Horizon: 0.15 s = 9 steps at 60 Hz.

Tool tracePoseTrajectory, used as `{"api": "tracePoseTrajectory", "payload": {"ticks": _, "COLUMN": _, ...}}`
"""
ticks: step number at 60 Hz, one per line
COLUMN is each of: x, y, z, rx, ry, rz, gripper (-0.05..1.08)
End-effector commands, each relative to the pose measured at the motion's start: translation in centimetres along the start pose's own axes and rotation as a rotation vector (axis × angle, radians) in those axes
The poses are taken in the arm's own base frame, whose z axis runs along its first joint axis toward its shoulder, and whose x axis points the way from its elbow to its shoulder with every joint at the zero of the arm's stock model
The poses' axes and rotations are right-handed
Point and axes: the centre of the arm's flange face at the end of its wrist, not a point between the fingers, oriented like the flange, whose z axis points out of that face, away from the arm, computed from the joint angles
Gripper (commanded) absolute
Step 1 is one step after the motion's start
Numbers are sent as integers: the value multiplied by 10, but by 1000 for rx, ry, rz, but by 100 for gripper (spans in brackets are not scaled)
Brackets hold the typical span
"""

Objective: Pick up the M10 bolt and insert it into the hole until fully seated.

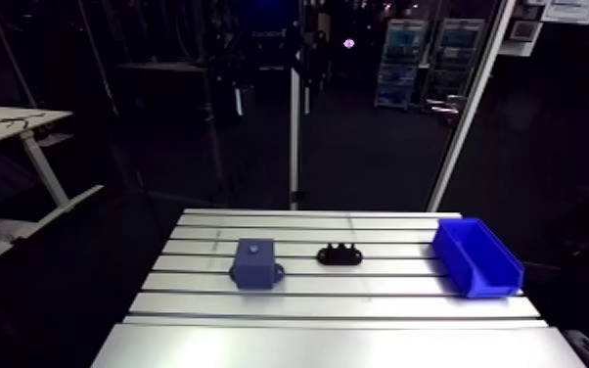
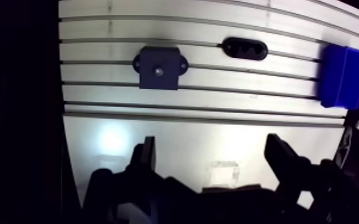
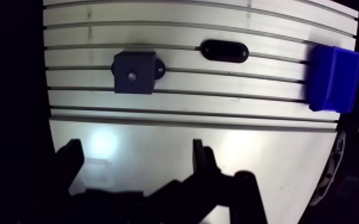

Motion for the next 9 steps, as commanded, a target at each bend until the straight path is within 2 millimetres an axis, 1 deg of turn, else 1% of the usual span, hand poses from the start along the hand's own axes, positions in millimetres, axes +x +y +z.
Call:
{"api": "tracePoseTrajectory", "payload": {"ticks": 1, "x": 0, "y": 1, "z": 1, "rx": 1, "ry": -1, "rz": 1, "gripper": 1}}
{"api": "tracePoseTrajectory", "payload": {"ticks": 9, "x": 0, "y": 1, "z": 1, "rx": 3, "ry": -1, "rz": 2, "gripper": 1}}
